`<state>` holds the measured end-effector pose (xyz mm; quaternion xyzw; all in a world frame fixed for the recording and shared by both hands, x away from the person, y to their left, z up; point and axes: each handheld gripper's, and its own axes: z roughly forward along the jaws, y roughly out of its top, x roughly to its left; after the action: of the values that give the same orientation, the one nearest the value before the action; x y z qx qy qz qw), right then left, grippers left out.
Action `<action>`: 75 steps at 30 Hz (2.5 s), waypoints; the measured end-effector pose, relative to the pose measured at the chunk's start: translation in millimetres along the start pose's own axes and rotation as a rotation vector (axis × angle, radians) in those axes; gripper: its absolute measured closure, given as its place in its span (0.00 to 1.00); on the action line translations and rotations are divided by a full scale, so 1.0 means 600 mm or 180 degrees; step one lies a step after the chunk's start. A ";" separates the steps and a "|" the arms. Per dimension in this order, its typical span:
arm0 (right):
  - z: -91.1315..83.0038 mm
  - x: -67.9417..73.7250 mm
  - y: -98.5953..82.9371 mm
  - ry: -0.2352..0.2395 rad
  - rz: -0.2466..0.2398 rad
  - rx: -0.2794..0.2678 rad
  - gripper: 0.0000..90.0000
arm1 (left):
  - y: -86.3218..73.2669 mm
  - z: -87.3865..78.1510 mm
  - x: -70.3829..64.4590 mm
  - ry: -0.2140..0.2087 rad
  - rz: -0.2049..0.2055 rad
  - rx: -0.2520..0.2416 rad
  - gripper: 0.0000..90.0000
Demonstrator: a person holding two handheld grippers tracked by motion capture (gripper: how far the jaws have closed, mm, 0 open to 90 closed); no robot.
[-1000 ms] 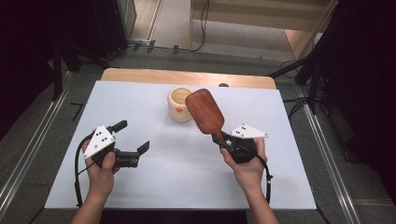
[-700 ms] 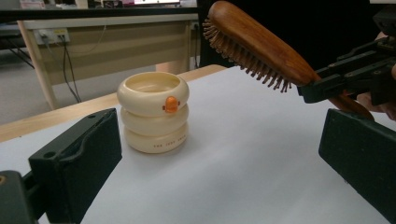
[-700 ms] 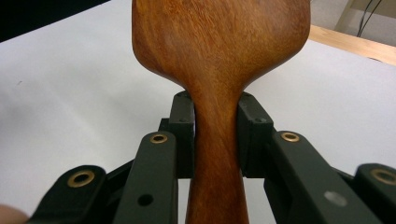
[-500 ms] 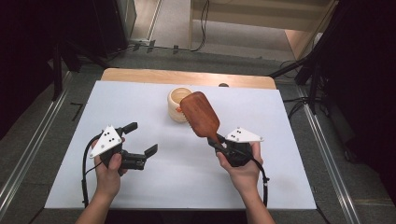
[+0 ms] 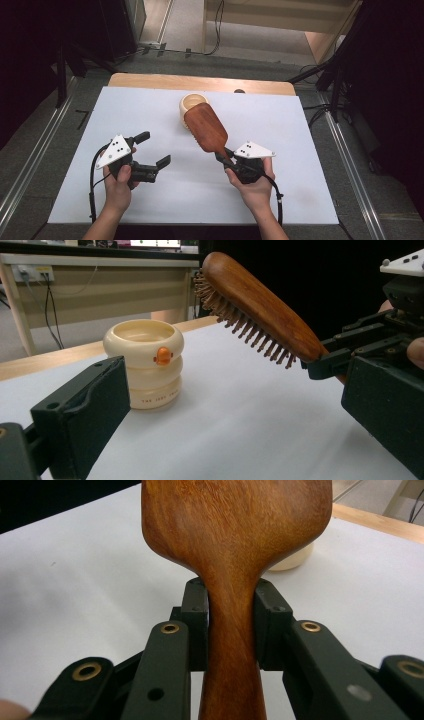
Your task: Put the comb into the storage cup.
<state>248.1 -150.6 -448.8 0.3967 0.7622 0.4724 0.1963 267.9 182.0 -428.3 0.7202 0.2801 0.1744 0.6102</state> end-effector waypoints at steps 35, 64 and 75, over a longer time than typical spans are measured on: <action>0.009 0.099 0.009 0.0404 -0.0376 -0.0187 0.78 | 0.003 0.017 -0.021 -0.0278 -0.0364 -0.0094 0.00; 0.018 0.142 0.000 0.0558 -0.0459 -0.0344 0.78 | 0.004 0.027 -0.023 -0.0535 -0.0878 -0.0126 0.34; 0.031 0.139 -0.002 0.0586 -0.0520 -0.0392 0.77 | 0.002 0.021 -0.021 -0.0858 -0.0964 -0.0196 0.56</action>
<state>209.4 -74.5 -452.7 0.2754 0.7763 0.5351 0.1873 265.9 164.4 -428.7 0.6677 0.2954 -0.0089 0.6832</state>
